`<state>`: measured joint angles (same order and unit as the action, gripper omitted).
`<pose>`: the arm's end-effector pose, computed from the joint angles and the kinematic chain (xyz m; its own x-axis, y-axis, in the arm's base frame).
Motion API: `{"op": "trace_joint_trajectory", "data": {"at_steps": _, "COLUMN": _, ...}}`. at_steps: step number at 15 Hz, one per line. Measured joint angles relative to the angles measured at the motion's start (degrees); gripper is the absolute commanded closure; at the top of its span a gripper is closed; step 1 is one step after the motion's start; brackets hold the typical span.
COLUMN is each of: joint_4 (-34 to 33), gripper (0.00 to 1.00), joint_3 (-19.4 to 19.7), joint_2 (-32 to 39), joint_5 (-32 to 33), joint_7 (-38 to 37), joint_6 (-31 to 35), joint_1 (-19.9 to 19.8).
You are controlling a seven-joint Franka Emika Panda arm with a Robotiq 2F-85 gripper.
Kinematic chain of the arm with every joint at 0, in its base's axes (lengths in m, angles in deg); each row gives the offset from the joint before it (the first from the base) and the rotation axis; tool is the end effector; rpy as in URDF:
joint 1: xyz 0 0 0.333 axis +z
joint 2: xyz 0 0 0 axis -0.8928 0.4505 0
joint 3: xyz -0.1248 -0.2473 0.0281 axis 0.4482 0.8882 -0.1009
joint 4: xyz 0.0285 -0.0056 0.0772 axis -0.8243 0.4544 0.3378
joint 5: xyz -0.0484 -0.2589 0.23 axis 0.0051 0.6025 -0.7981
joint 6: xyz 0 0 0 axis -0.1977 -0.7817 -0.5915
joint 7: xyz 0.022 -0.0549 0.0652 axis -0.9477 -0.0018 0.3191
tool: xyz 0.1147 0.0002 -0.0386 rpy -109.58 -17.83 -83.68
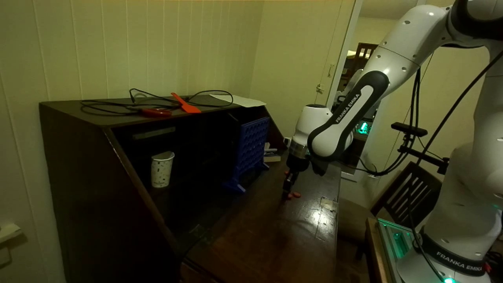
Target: Pick up the orange object and put it in the blue object
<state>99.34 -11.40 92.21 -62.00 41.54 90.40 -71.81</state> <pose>0.4012 -0.1203 0.1986 0.9940 -0.0522 0.0959 -0.0588 -0.9960 0.0669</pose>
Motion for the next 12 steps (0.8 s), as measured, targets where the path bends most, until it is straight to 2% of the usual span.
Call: {"op": "trace_joint_trajectory", "data": {"at_steps": 12, "joint_4": 2.06, "gripper": 0.90, "joint_3": 1.60, "joint_2": -12.82, "joint_5": 0.00, "joint_7": -5.79, "joint_6": 2.31, "joint_1": -1.19}}
